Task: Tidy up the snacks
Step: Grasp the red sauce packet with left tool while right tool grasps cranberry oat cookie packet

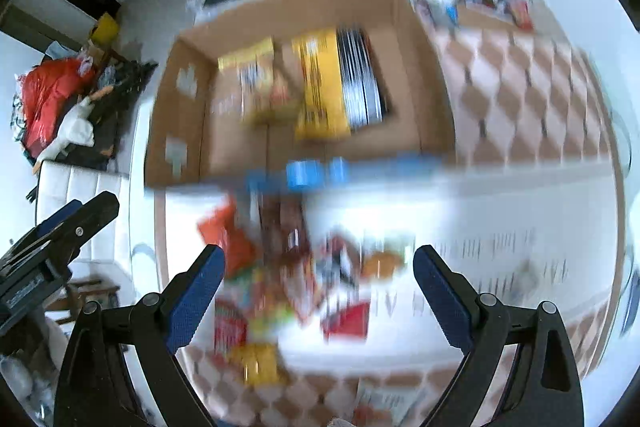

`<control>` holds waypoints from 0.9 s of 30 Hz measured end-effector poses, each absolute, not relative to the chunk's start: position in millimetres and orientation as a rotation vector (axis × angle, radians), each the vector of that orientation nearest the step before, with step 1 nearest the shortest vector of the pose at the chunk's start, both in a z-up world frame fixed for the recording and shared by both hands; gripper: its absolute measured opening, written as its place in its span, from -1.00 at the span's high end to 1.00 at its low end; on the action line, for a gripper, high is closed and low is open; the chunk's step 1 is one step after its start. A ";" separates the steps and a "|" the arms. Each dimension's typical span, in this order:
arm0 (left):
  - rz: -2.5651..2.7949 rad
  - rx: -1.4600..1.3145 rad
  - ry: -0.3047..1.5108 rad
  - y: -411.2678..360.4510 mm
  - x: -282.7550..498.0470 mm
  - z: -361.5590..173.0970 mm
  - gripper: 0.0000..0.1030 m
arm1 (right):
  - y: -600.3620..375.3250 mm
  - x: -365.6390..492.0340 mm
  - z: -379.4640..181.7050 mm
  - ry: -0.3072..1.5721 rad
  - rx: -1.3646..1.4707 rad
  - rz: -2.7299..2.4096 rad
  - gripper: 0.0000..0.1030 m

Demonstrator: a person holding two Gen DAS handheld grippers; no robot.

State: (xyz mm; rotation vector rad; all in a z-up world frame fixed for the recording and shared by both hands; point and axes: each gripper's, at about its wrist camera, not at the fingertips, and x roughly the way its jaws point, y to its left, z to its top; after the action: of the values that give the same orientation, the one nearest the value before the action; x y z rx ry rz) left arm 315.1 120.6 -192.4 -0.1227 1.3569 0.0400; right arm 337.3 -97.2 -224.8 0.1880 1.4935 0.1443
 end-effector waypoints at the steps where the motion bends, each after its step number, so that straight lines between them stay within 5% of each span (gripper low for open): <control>1: 0.045 -0.123 1.399 121.9 299.7 -204.9 -0.74 | -103.4 317.7 -234.3 1.533 0.197 0.134 -0.88; 11: 0.055 -0.115 1.677 116.4 203.9 -305.8 -0.74 | -166.3 178.3 -357.0 1.892 0.354 -0.054 -0.88; 27: 0.050 -0.022 1.728 113.4 227.3 -368.2 -0.74 | -152.6 142.2 -424.8 1.982 0.281 -0.156 -0.89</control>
State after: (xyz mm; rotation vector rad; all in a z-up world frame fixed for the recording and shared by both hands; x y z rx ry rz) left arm 227.3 113.4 -368.2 -0.0219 1.7281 0.0500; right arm 142.2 -152.6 -424.8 0.2810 1.9822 -0.1560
